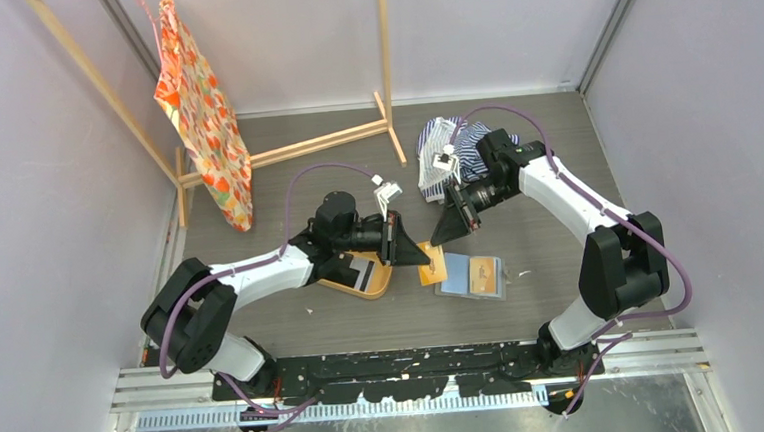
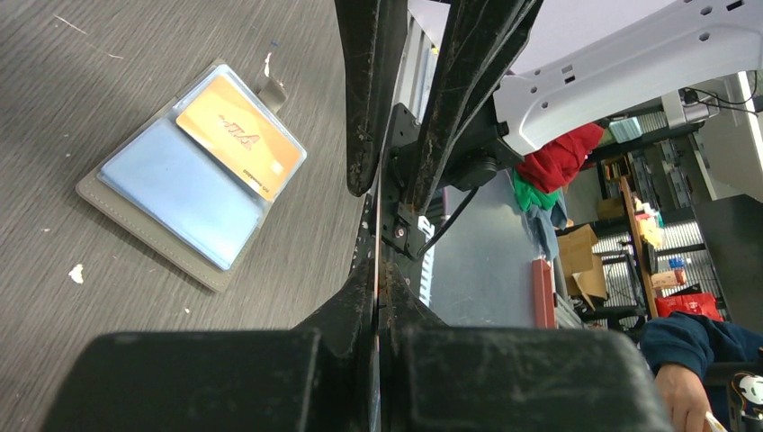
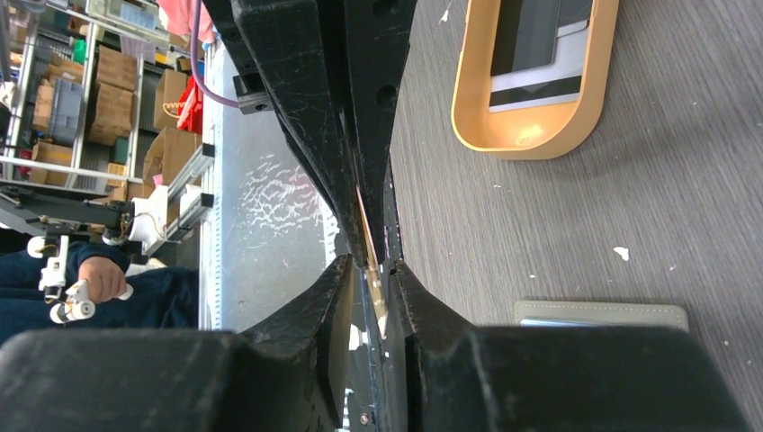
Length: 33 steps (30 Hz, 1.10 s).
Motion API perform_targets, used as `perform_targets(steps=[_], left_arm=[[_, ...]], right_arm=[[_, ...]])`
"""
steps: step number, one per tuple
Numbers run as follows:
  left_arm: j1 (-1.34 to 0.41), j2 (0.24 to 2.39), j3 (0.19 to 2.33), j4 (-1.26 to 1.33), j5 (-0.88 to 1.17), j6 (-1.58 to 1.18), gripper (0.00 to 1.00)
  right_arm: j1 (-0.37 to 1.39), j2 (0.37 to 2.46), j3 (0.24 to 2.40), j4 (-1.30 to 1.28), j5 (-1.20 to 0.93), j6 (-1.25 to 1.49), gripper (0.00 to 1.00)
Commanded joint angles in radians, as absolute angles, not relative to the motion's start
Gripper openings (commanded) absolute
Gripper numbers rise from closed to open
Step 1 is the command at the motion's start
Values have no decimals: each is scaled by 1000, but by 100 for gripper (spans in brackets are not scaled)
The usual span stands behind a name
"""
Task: Put the credit cards into the card holder
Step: Insert the credit card into the card holder.
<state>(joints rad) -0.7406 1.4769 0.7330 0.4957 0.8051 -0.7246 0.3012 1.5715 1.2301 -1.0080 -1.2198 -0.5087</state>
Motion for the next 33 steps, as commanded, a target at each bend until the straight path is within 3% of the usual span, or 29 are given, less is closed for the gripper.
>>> perform_targets(steps=[1,8,12,13,20,24,27,33], left_arm=[[-744,1476,758,508,819,-710,0],[-744,1479,756,509,812,-712,0],[-743,1481,754,508,795,-726,2],[-743,1478,752,508,787,-728,3],[-742,1397,703,472,652,-721,35],[-742,1301,652,401,499,-678,52],[-742,1236,605,380,425,-674,61],[-801,1281,580,477,374,-751,62]], right_arm=[[303,1564,1251,-1062,-1225,-569,27],[306,1570,1253,-1090,-1223,-610,22],[312,1574,1256,-1103,-1225,-628,2],[311,1573,1259,-1106,-1221,-631,1],[306,1537,1207,-1023,-1148,-521,1],[256,1446,1076,-811,-1045,-324,1],[151,1350,963,-661,-977,-147,1],[71,1241,867,-599,-843,39,1]])
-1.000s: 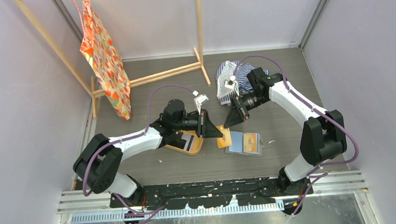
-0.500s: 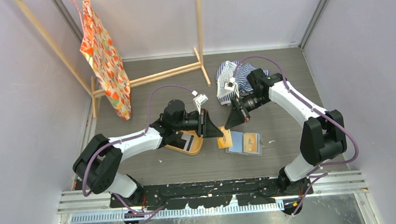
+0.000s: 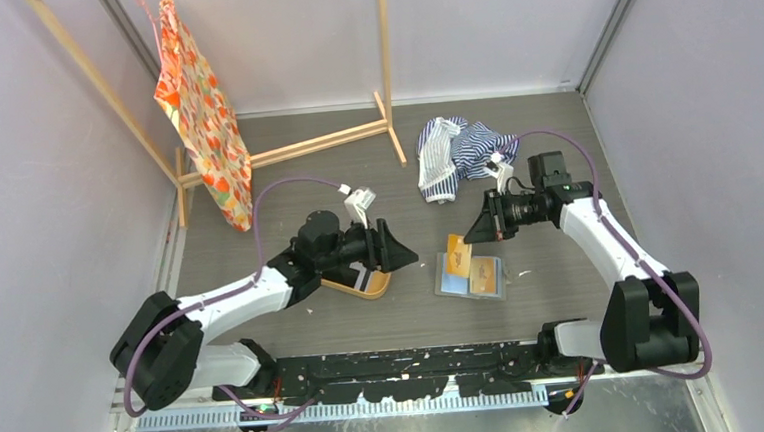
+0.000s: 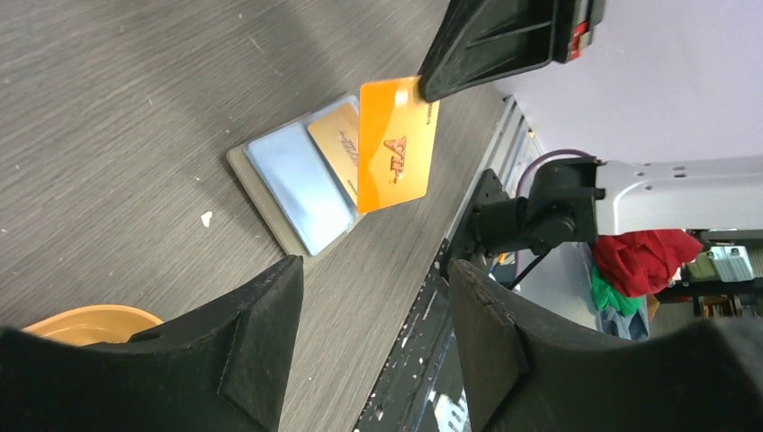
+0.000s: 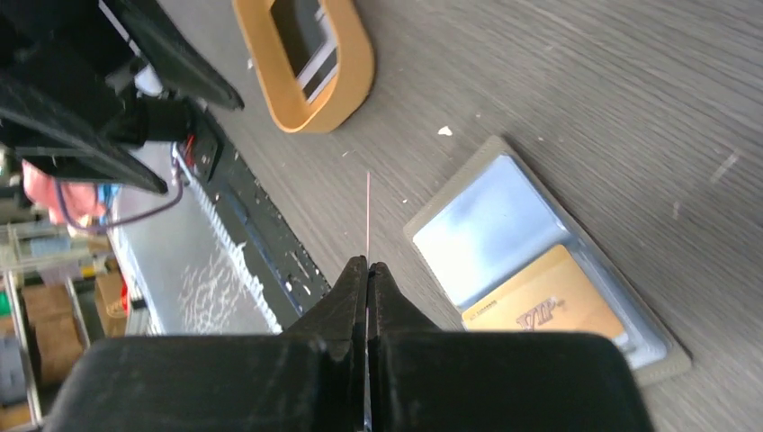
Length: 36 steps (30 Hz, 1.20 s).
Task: Put the credit cards into the card holder
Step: Insert the credit card into the card holder.
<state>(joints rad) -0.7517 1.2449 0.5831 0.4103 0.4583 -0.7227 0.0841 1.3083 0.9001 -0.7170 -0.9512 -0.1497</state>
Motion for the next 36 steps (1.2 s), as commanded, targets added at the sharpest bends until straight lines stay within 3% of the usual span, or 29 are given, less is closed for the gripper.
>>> perform_targets(steps=[1,8,11,21,36], left_arm=[[-830,1303,588,490,348,-746,62],[-968,1563,687,562,219,-750,51],[-989,1637,722,550,202,-748,50],[-1000,1674,755,482,148,-791,51],[-1005,1701,755,436,114,-821,50]], right_arm=[[62,1235,866,-585,-804,88,1],[-40,1247,843,-626,-766,216,1],[-43,1208,834,-662,-710,242,1],[-92,1119,699,-624,-563,370,1],[-114,1131,609,-490,-546,407,1]])
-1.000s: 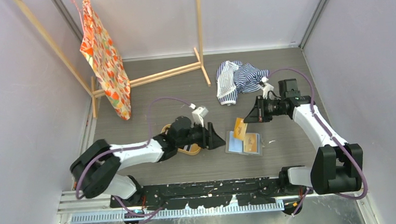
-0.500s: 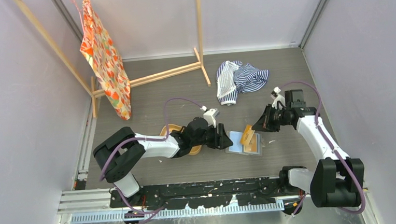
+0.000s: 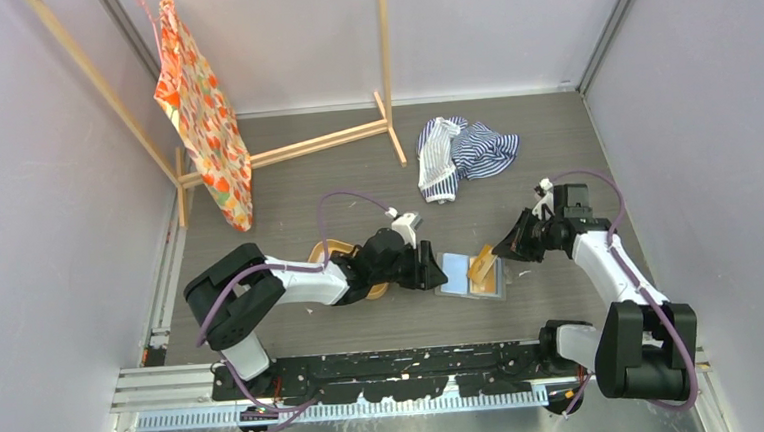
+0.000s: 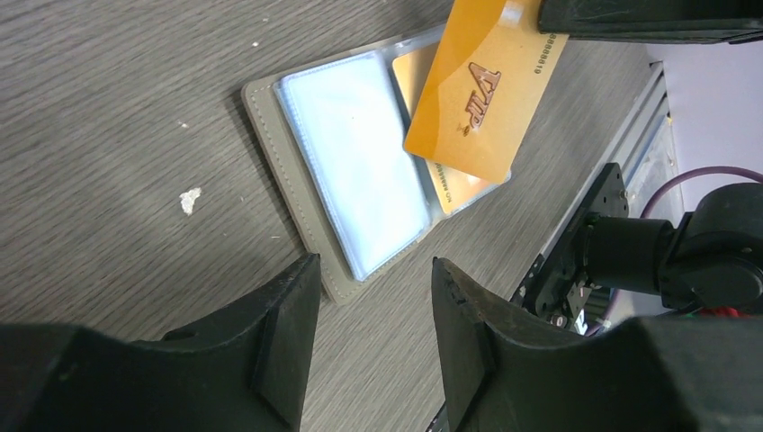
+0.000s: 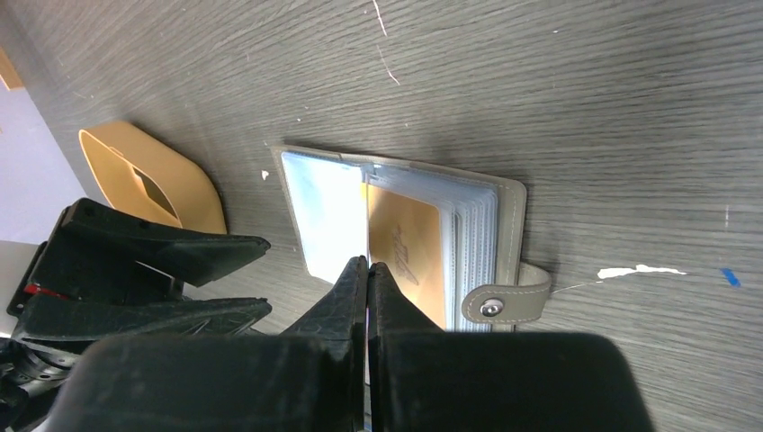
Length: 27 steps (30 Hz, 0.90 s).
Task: Put the credit cards into the card holder
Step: Insert the credit card into the card holder.
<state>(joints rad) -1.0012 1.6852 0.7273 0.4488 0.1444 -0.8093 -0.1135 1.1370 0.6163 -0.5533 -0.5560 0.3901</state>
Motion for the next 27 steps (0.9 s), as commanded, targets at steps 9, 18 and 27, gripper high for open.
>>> perform_targets(steps=[9,18,27], left_arm=[[-1006,1723,769,410,119,-865,47],[-1005,1715,772,405,129,-877,47],[-1005,1721,788,379,125,-861,47]], right_arm=[[-113,1189,586,-471,-568,394,1],[-111,1348,601,-511,-588,397,1],[-52,1303,602,-512,-543,389,6]])
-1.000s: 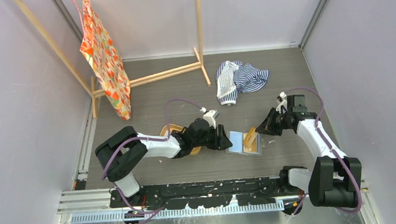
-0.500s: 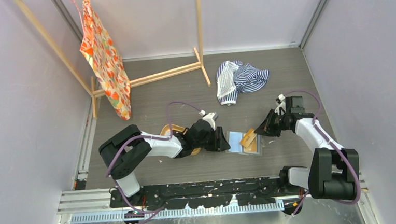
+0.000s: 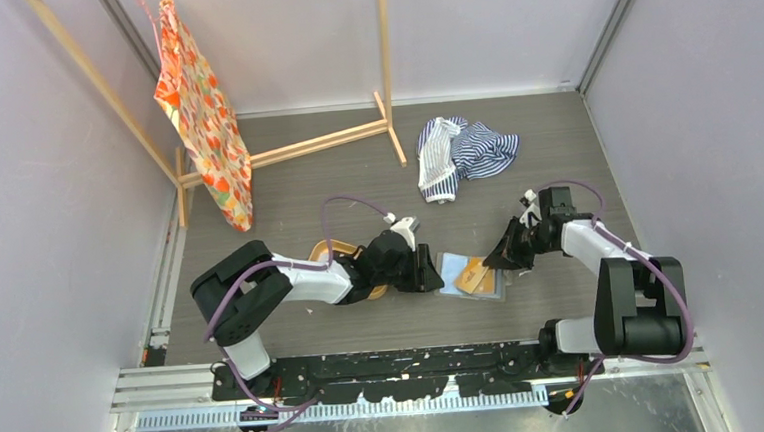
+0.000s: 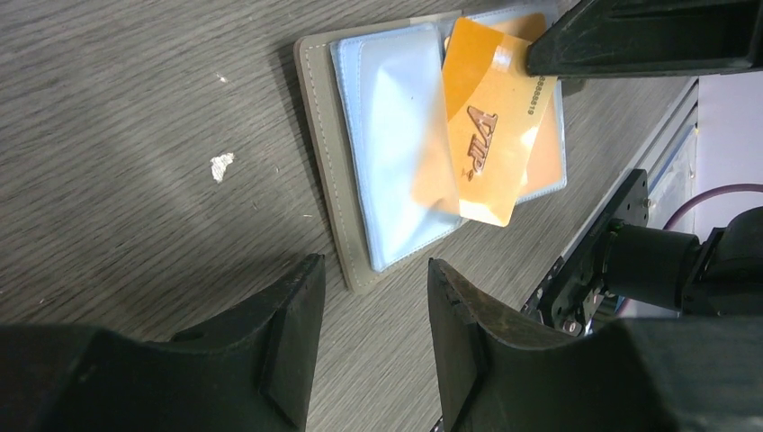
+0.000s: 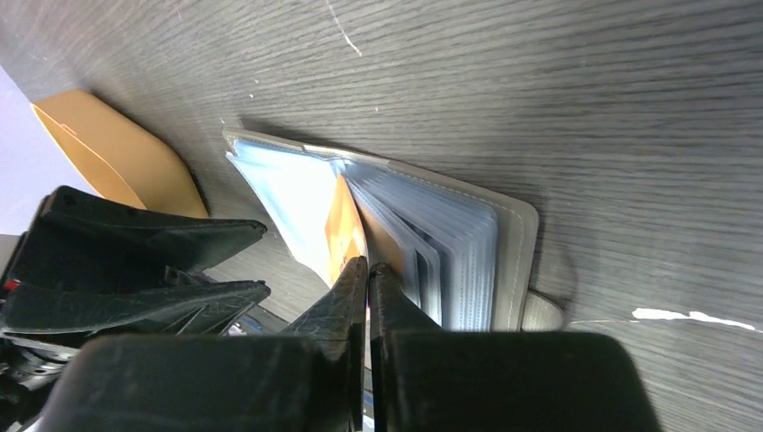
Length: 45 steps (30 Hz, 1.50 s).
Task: Put the credit cards into the card holder
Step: Insert the credit card into the card holder.
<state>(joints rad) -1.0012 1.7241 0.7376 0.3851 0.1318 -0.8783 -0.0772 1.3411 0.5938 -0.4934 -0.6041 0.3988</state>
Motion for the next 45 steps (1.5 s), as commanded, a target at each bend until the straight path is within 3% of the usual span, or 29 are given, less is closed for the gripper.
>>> perform_targets(steps=[1,6,17,45], left_arm=[[-1005,1721,793,373,127,-857,47],[-1001,1726,808,368,135,-843,48],[-985,1759,847,325,159,-826,47],[-900,1691,801,318,132,-878,46]], right_arm=[[-52,1289,603,-517,-529,392,5],[-31,1273,605,-529,-477,401,4],[-2,1310,597,-454,-537,378,13],[0,1547,758,-326,-816,261,2]])
